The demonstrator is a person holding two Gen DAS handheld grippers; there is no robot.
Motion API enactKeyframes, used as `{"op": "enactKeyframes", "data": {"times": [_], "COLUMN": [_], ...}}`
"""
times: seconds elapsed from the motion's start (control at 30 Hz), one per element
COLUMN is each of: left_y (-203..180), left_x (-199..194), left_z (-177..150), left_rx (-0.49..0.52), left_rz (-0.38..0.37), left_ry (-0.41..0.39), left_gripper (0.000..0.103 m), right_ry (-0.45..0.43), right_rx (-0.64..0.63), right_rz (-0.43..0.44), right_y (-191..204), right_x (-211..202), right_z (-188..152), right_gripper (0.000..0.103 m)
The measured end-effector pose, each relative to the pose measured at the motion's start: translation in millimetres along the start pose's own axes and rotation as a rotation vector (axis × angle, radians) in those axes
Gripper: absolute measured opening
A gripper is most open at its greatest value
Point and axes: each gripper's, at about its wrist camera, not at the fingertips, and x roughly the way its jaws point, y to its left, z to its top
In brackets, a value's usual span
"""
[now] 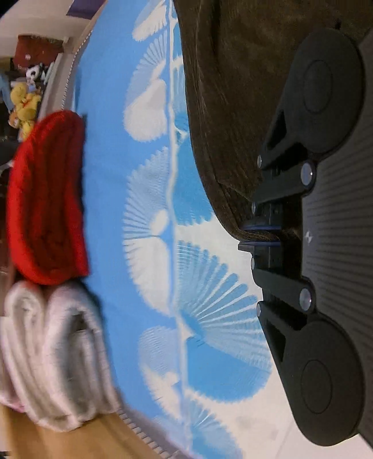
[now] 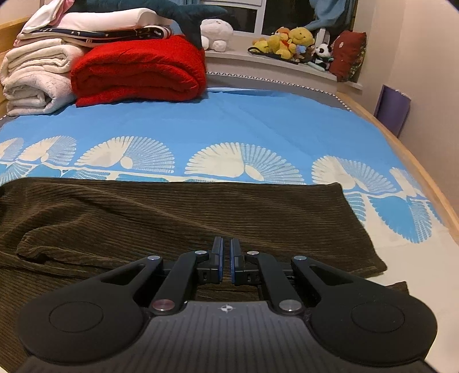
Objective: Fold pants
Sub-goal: 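Grasp the grey waistband with the left tool while the right tool grasps a pant leg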
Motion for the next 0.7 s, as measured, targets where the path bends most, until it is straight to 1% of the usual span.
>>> {"op": "enactKeyframes", "data": {"times": [0.1, 0.17, 0.23, 0.3, 0.4, 0.43, 0.47, 0.5, 0.53, 0.57, 0.63, 0.7], "left_y": [-16, -21, -23, -23, -23, -24, -22, -17, -6, 8, 34, 50], "left_x": [-47, -84, -124, -159, -194, -203, -213, -224, -235, -243, -253, -256], "left_z": [0, -9, -26, -50, -86, -94, -96, -94, -91, -89, -91, -98], "left_rx": [0.095, 0.123, 0.134, 0.122, 0.12, 0.125, 0.121, 0.094, 0.018, -0.08, -0.276, -0.378], "left_rz": [0.02, 0.002, -0.031, -0.088, -0.185, -0.204, -0.192, -0.168, -0.162, -0.179, -0.226, -0.24], "left_ry": [-0.049, -0.059, -0.054, -0.029, 0.073, 0.097, 0.093, 0.062, 0.033, 0.02, 0.003, 0.006], "left_gripper": [0.006, 0.006, 0.006, 0.006, 0.007, 0.008, 0.009, 0.013, 0.019, 0.029, 0.03, 0.031], "right_ry": [-0.01, -0.013, -0.017, -0.027, -0.031, -0.033, -0.035, -0.035, -0.033, -0.028, -0.018, -0.012], "right_rx": [0.015, 0.034, 0.051, 0.067, 0.088, 0.091, 0.094, 0.095, 0.096, 0.103, 0.126, 0.181], "right_rz": [-0.009, -0.007, -0.002, 0.005, 0.023, 0.028, 0.035, 0.038, 0.041, 0.043, 0.05, 0.064], "right_y": [-4, -9, -13, -18, -24, -25, -27, -29, -30, -32, -37, -45], "right_x": [-7, -12, -18, -27, -38, -41, -44, -47, -49, -50, -51, -50], "right_z": [-2, -5, -8, -13, -21, -22, -25, -28, -30, -32, -34, -34], "right_gripper": [0.004, 0.004, 0.004, 0.004, 0.004, 0.004, 0.004, 0.004, 0.004, 0.004, 0.004, 0.004]}}
